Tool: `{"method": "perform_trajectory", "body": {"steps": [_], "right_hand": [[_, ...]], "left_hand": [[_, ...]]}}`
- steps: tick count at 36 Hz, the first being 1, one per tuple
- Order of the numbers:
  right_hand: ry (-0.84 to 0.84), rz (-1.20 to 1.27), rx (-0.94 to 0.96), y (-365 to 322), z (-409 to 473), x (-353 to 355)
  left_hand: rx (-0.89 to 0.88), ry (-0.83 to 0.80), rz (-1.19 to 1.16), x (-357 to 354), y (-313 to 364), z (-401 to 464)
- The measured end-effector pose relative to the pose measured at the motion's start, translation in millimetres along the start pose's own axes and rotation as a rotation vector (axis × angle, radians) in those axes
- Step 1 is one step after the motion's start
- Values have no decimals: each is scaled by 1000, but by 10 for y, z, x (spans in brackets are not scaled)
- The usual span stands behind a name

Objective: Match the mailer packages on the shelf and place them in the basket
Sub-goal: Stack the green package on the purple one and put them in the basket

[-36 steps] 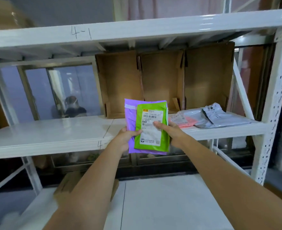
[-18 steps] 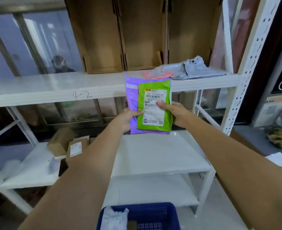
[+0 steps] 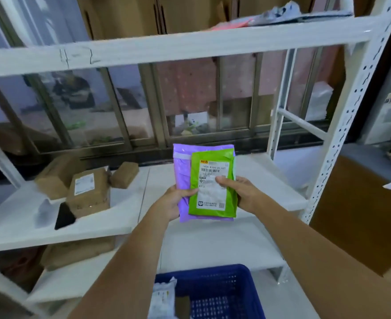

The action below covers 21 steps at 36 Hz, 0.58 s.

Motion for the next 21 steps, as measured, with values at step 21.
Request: {"method": "perform_trajectory", "body": {"steps": [21], "right_hand": [[78, -48, 139, 2835, 452, 369]], "left_hand": [[-116, -28, -59, 1545, -2437, 586]]}}
Point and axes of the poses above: each hand's wrist, its own z-axis towards the middle knuckle, its own x-axis out of the back of the hand, y = z × x, the point moved 3 cm from there along z, towards the middle knuckle, and after that the axes turned 12 degrees about -z, right-handed, at the moved point
